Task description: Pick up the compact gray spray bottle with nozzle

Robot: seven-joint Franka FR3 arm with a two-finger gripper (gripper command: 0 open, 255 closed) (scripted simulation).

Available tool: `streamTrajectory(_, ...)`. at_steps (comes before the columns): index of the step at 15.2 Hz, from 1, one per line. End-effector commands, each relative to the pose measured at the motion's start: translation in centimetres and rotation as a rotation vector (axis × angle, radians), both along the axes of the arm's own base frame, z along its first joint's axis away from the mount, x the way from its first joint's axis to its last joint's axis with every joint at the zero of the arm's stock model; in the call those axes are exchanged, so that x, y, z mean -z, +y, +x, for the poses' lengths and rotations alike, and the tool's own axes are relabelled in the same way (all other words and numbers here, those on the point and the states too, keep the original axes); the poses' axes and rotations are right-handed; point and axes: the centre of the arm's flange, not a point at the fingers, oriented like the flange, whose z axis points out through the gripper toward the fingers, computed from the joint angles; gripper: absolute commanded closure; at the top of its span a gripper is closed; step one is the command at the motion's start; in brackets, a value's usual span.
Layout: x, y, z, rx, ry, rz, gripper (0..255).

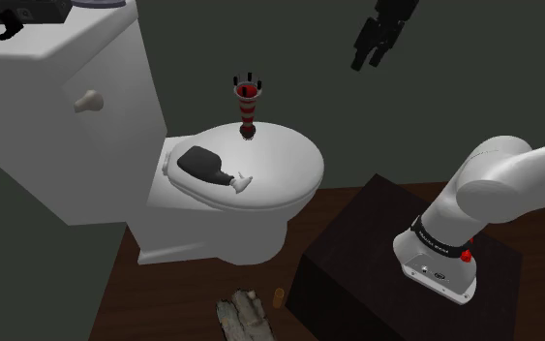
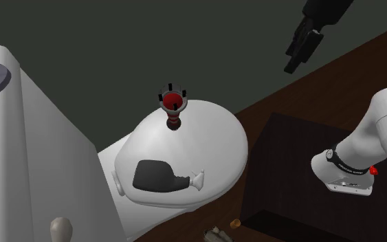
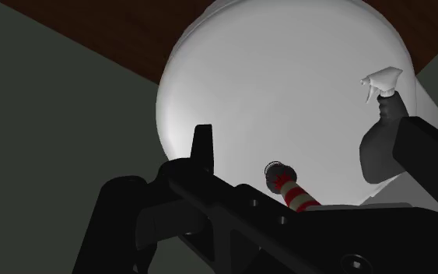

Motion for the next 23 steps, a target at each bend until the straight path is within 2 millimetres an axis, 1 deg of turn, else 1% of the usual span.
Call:
streamTrajectory(1,0.0,0.0,0.0,0.0,0.0,0.0,0)
streamTrajectory(12,8.3,10.4,7.2,-0.006,0.011,-0.058,0)
streamTrajectory(23,17.2,20.4,14.3,-0.012,0.021,-0.116,0)
